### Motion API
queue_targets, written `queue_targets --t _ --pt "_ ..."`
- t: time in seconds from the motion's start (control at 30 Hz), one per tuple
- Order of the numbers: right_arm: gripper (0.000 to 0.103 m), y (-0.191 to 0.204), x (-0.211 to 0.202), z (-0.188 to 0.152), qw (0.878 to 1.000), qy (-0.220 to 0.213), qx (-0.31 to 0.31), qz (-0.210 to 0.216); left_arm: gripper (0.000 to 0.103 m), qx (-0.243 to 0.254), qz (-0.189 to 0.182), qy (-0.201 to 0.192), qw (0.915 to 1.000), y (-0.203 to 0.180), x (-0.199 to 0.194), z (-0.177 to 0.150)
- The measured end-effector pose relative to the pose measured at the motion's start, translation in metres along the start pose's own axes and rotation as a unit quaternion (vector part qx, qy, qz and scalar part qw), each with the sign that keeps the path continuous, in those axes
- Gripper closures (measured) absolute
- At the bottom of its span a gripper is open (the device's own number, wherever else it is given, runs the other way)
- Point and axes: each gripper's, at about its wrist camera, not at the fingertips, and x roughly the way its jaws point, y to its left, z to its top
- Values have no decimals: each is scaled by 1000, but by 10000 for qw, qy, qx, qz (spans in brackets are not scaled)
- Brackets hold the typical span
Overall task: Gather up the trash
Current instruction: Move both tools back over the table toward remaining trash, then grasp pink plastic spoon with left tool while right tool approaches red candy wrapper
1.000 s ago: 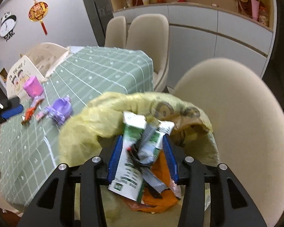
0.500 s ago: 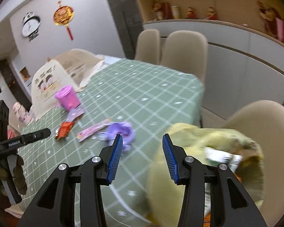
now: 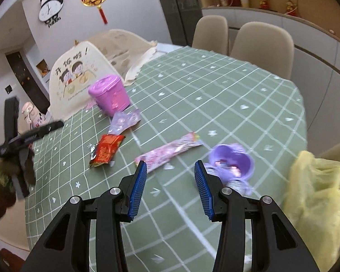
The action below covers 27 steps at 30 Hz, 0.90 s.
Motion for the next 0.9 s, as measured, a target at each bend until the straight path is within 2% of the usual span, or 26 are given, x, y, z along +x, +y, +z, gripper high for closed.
queue_targets --t 0.17,0.27,0.4,0.53,0.63,0.77,0.9 --pt "61 25 30 9 9995 218 79 -208 45 193 -137 87 9997 58 52 40" --pt "61 36 46 12 9987 355 238 -288 45 413 -130 205 9989 80 86 63" --pt "61 49 58 10 9977 504 166 -411 45 534 -101 279 9981 98 120 82" --pt "61 51 68 7 9959 719 151 -534 45 569 -300 482 9968 106 144 86" --pt "61 50 73 8 9950 799 214 -560 45 641 -402 583 9954 105 147 82" --pt "61 55 76 12 9951 824 105 -532 45 647 -735 724 9926 96 133 68" --pt "61 60 77 13 9959 801 50 -425 45 879 -652 746 9912 83 120 50"
